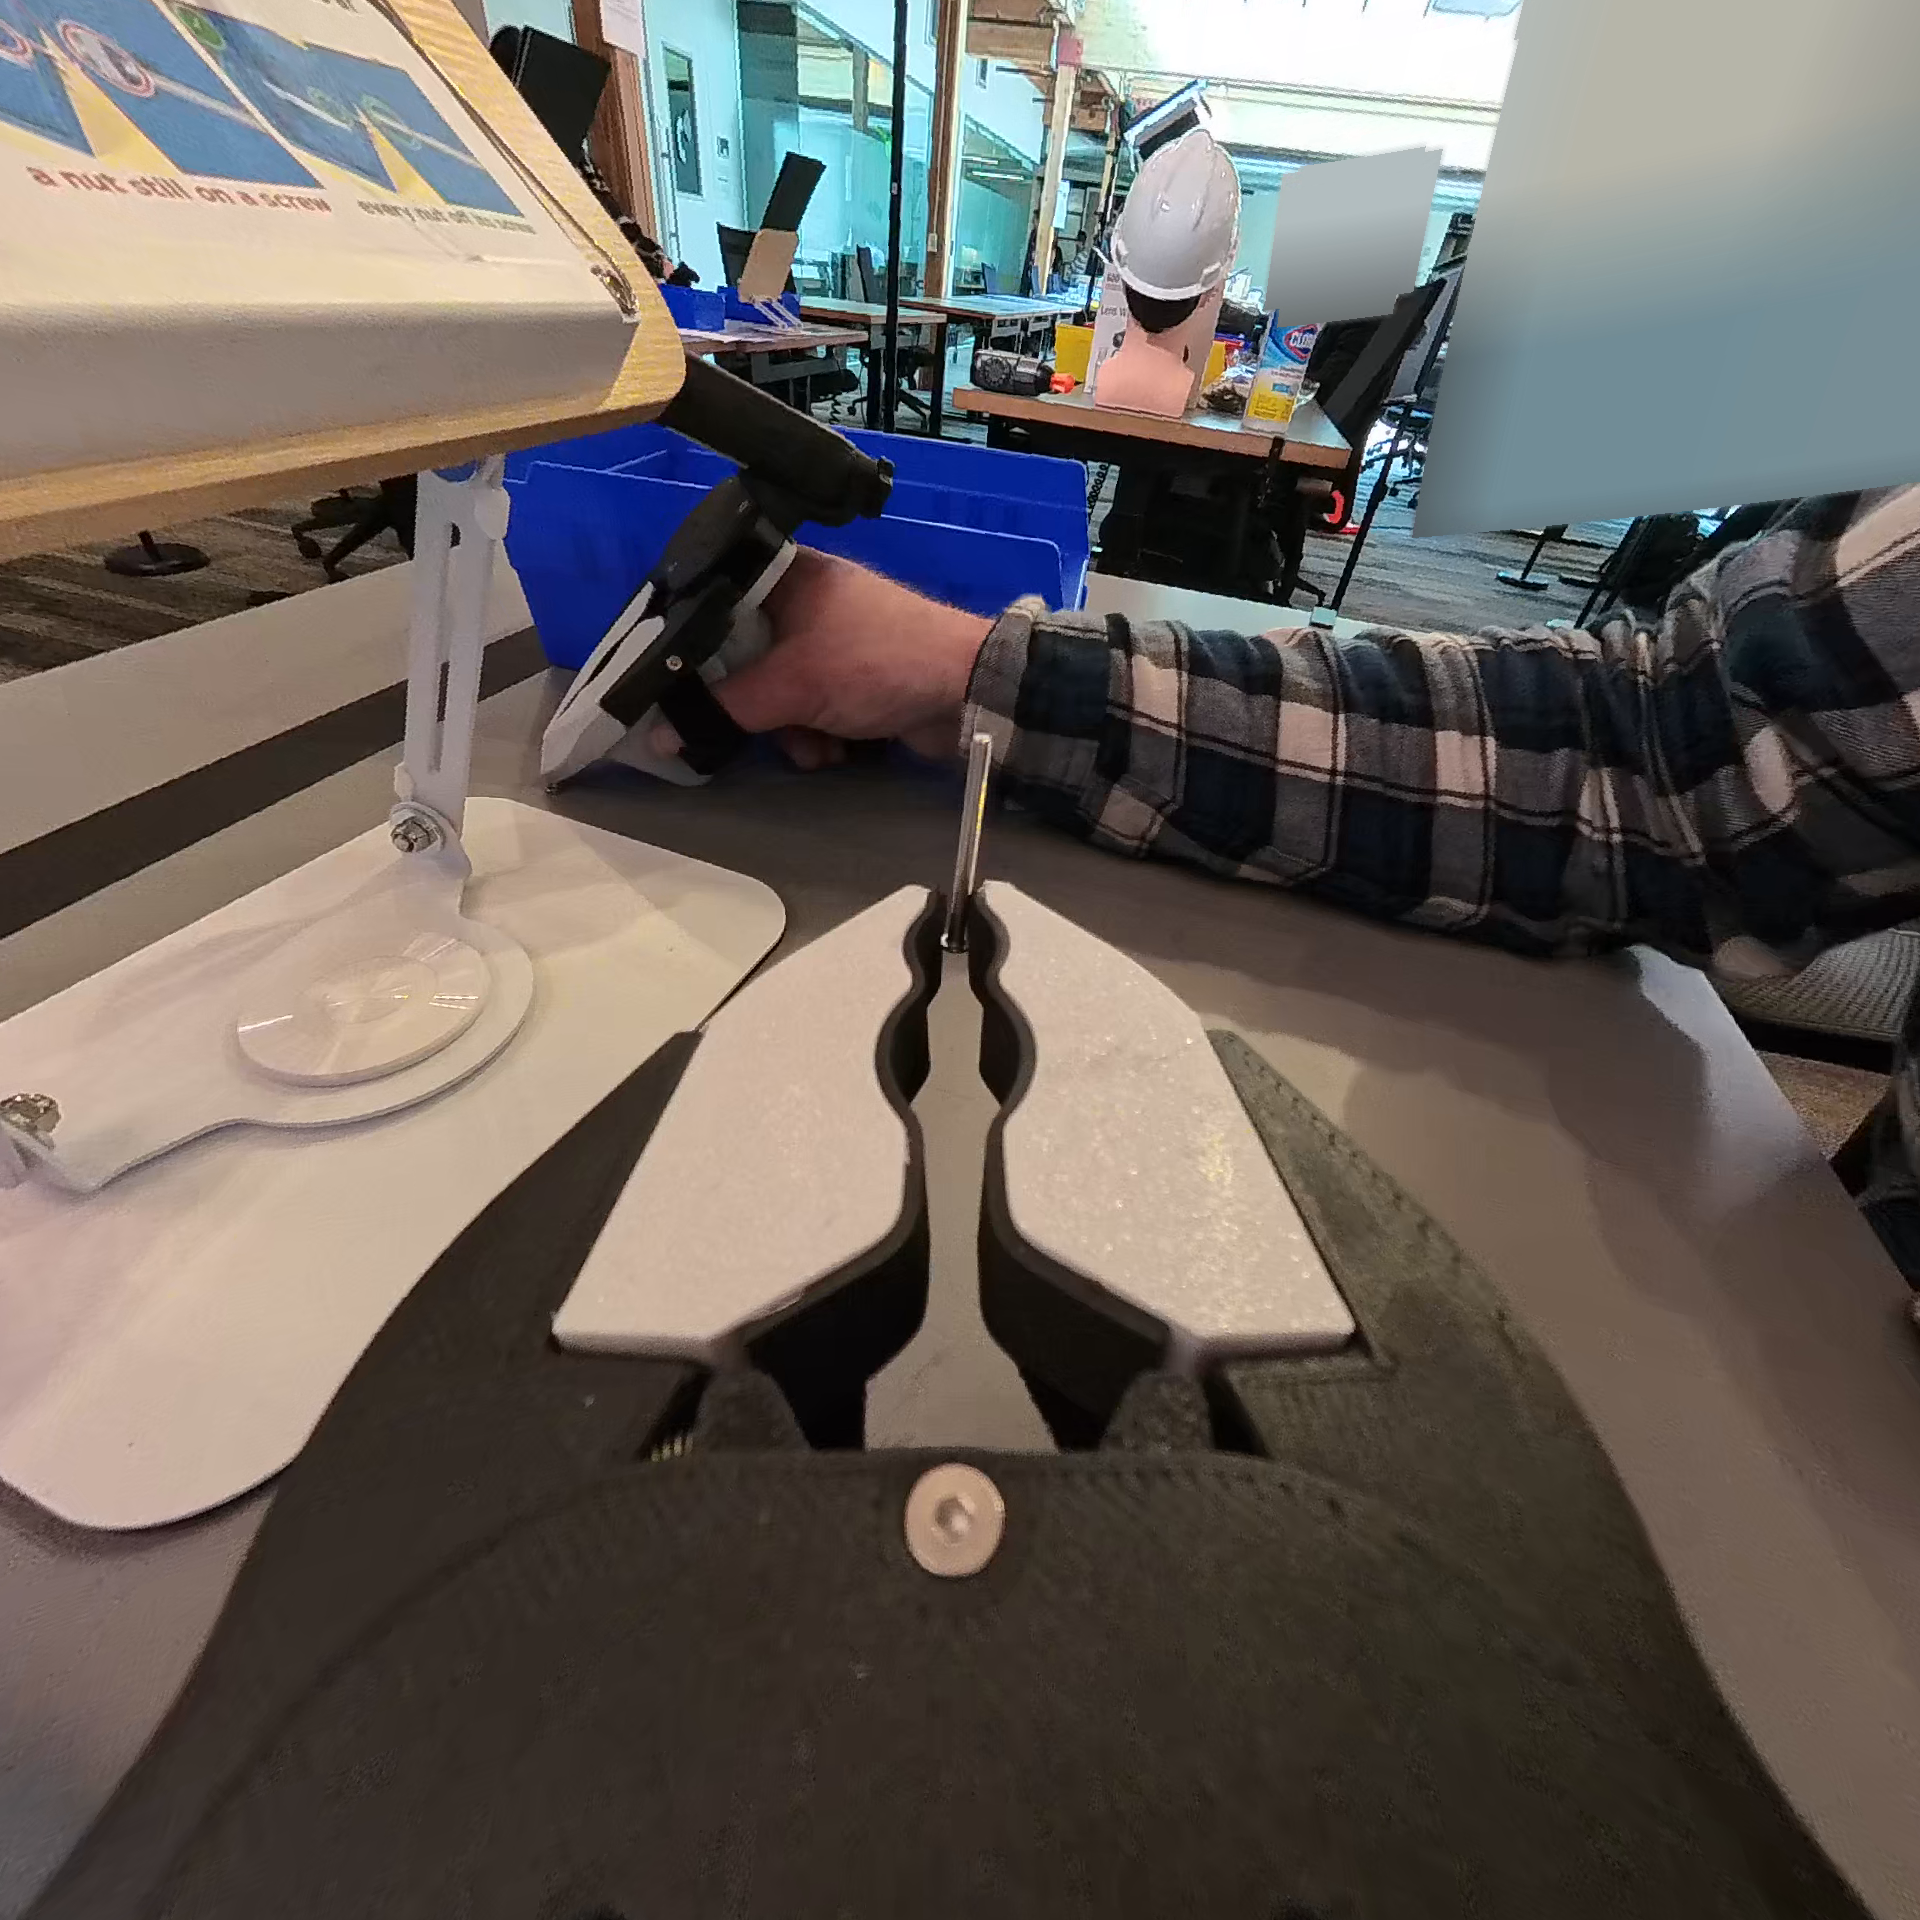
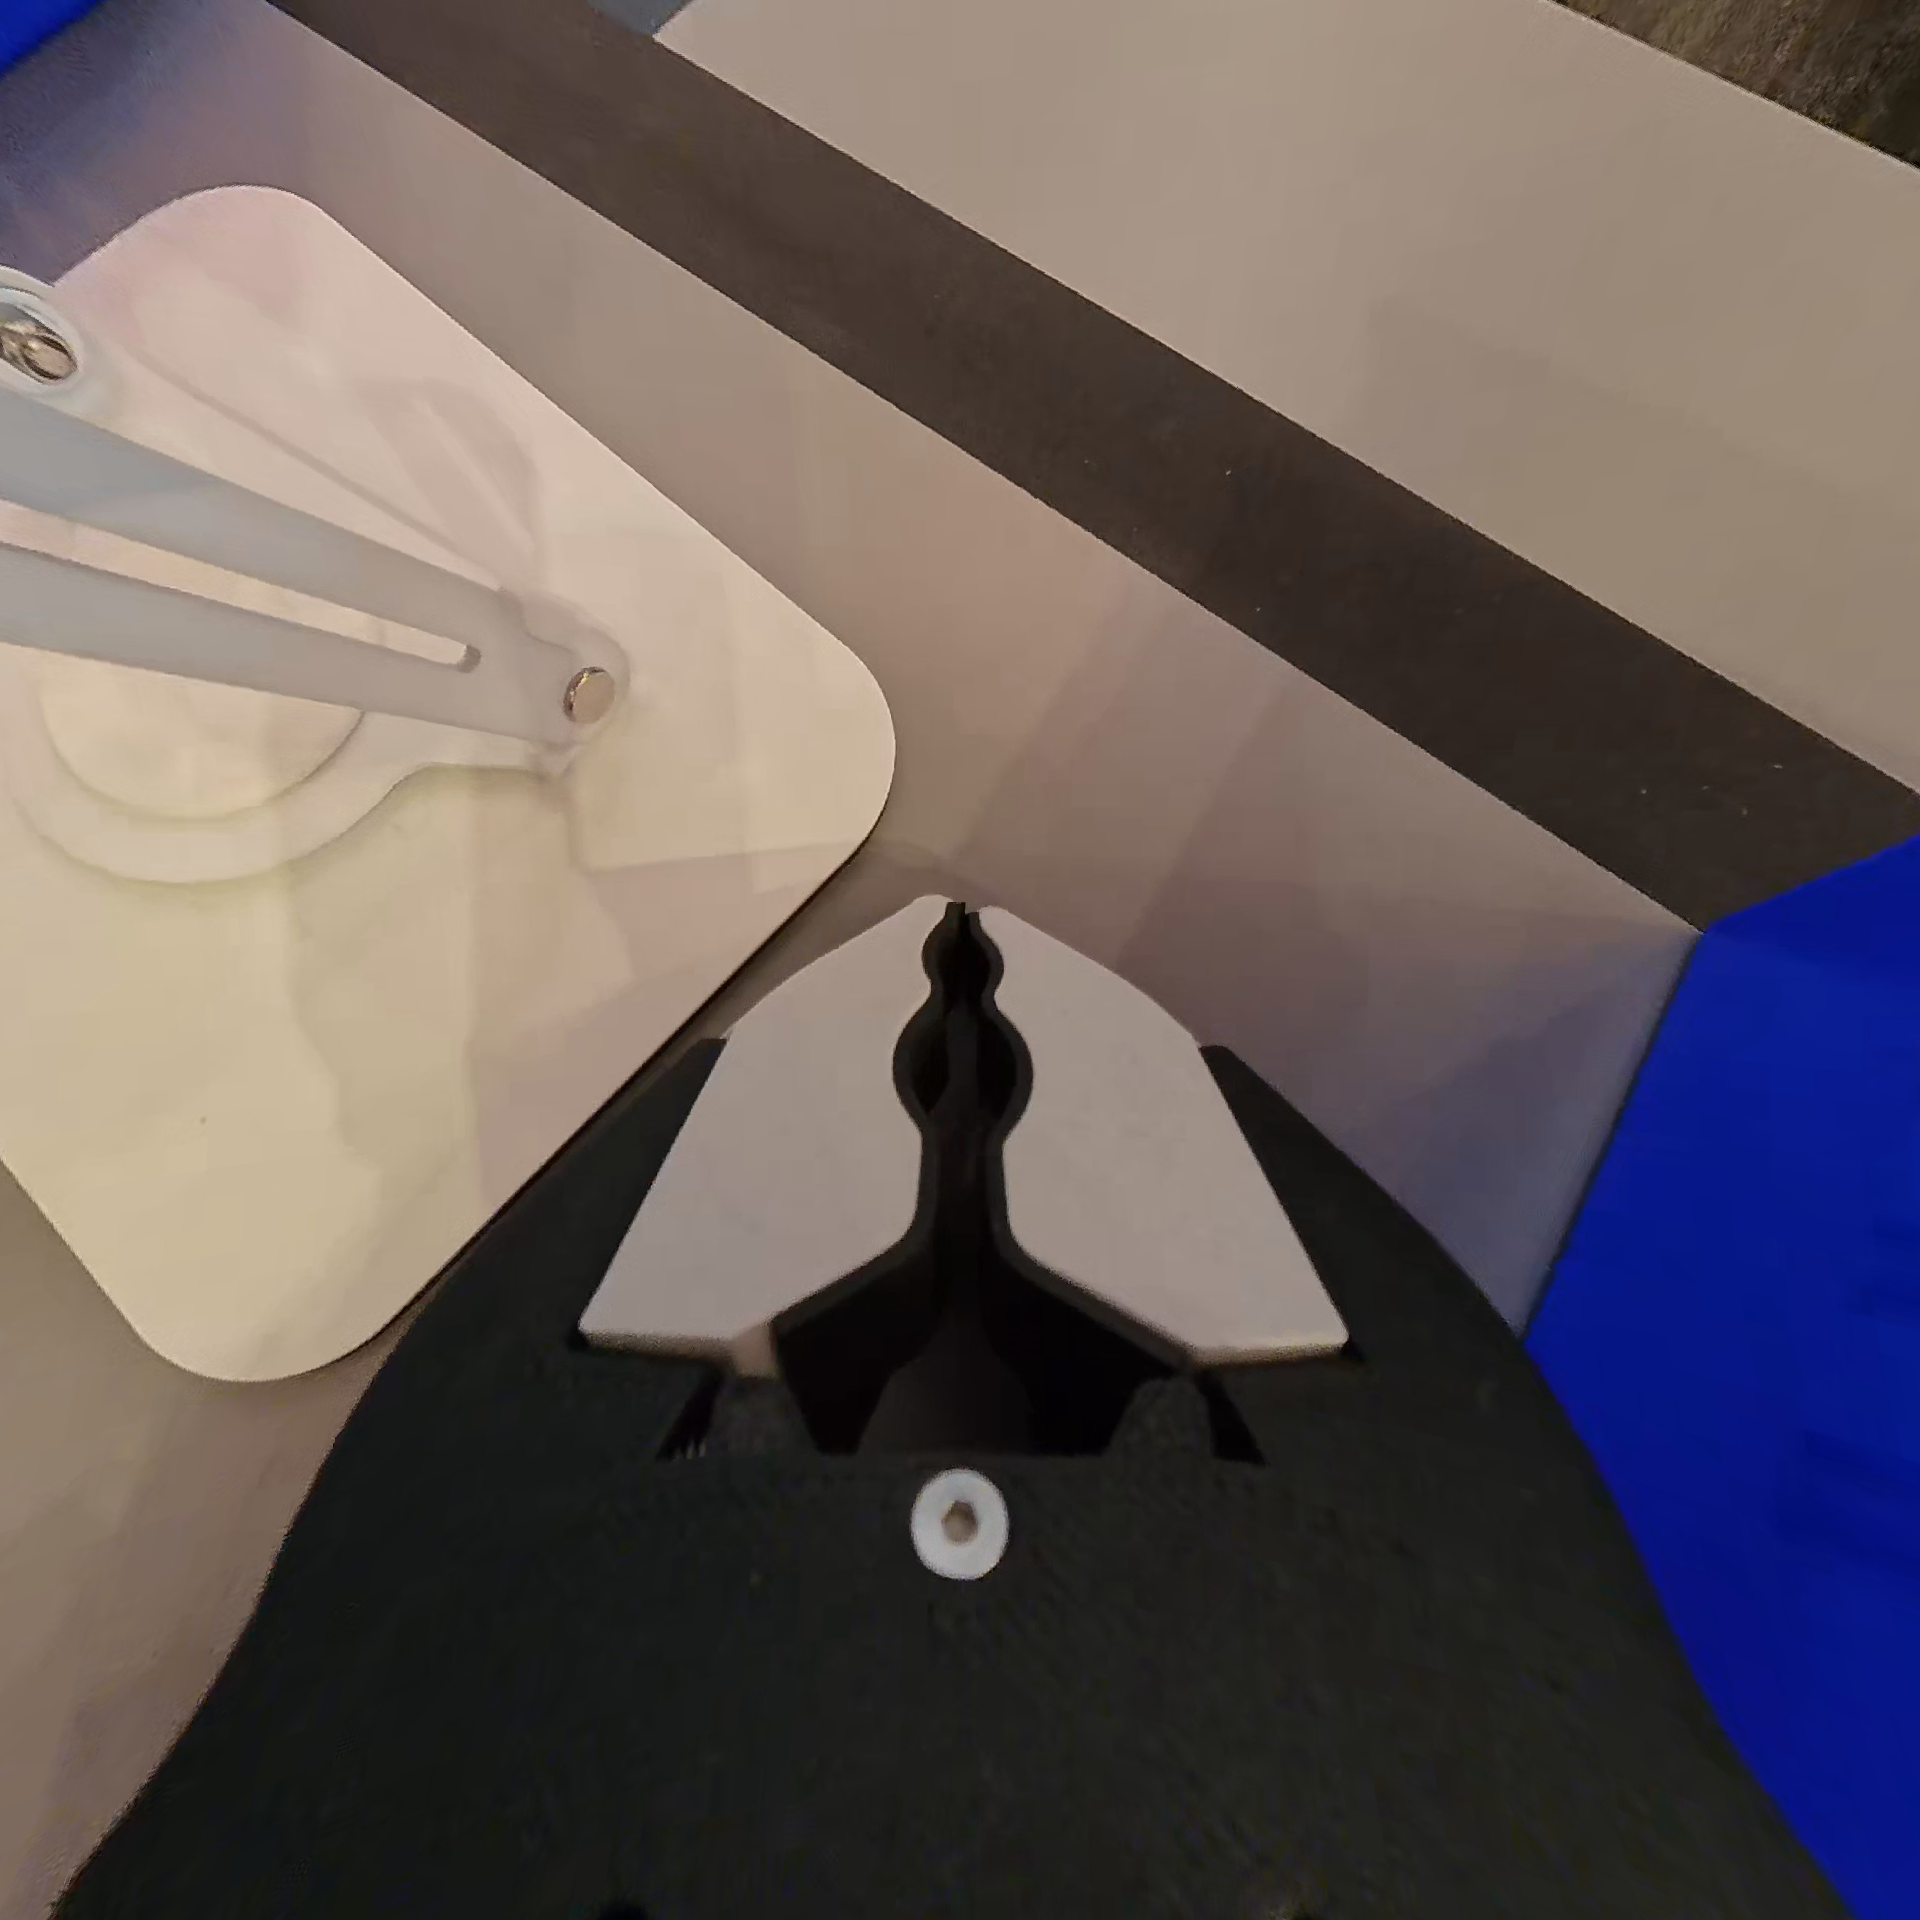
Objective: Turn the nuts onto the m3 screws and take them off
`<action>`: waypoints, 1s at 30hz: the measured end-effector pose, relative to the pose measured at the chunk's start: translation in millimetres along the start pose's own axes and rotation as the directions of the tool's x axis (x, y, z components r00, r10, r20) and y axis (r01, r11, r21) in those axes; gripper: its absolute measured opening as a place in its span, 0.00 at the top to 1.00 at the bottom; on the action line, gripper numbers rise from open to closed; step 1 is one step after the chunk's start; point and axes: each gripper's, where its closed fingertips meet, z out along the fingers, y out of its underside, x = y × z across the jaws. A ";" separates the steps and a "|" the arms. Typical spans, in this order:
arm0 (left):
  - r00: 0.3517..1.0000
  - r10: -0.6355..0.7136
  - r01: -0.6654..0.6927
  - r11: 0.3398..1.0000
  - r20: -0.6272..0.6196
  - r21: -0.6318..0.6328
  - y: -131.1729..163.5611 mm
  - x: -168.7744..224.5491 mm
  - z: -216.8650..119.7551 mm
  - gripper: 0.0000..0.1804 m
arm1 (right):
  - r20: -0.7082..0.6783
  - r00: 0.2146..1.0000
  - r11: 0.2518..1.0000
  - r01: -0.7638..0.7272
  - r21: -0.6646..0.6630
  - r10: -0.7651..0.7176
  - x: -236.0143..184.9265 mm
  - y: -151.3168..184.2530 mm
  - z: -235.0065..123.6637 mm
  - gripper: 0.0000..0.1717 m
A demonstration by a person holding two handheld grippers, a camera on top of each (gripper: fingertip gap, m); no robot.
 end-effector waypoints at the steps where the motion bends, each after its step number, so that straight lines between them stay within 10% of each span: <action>1: 1.000 0.001 -0.001 1.000 0.000 -0.001 0.2 0.0 0.2 0.98 | 0.000 1.000 1.000 -0.011 0.004 0.011 0.8 -0.4 -0.2 0.96; 30: 1.000 0.000 0.000 1.000 0.007 -0.001 0.4 -3.3 -0.4 0.98 | 0.000 1.000 1.000 -0.031 0.005 0.031 -1.3 5.7 -6.6 0.86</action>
